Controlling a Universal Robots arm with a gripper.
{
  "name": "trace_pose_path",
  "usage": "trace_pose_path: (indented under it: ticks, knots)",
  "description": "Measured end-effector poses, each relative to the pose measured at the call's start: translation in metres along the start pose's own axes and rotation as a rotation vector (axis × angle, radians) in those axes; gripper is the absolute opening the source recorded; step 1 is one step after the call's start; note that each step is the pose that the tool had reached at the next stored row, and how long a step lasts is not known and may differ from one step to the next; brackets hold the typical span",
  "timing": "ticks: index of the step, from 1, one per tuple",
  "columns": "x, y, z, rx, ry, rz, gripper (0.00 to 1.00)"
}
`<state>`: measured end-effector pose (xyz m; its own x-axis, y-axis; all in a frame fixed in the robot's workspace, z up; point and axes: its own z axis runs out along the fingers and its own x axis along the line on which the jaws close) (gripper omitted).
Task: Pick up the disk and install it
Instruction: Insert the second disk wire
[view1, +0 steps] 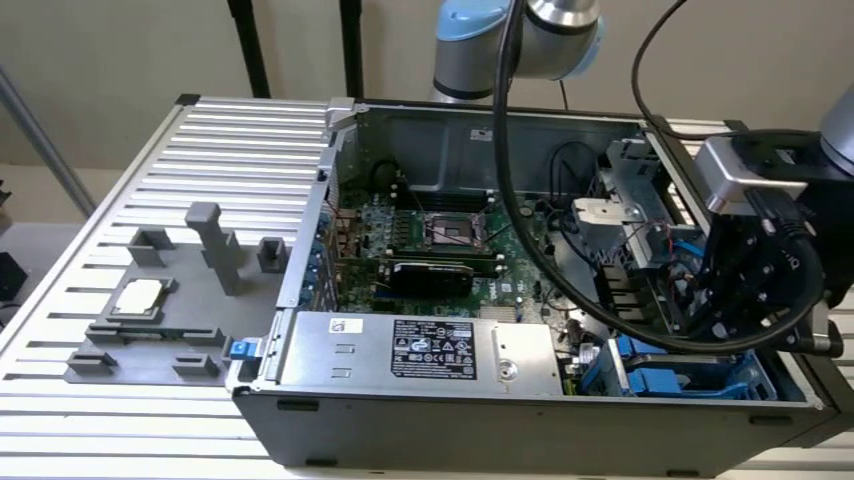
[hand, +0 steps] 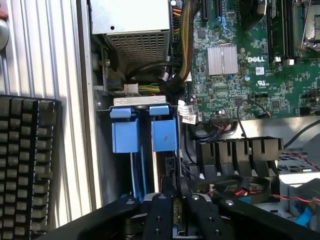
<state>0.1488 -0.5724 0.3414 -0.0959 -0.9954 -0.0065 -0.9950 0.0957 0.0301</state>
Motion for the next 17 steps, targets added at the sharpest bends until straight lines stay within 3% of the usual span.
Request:
trace_pose_path:
  ticks: [11,17]
  knots:
    - [-0.0064,0.0007,0.0013,0.0012,0.0115,0.007,0.0]
    - [-0.0065,0.001,-0.0052,0.0012,0.0124,0.009,0.0]
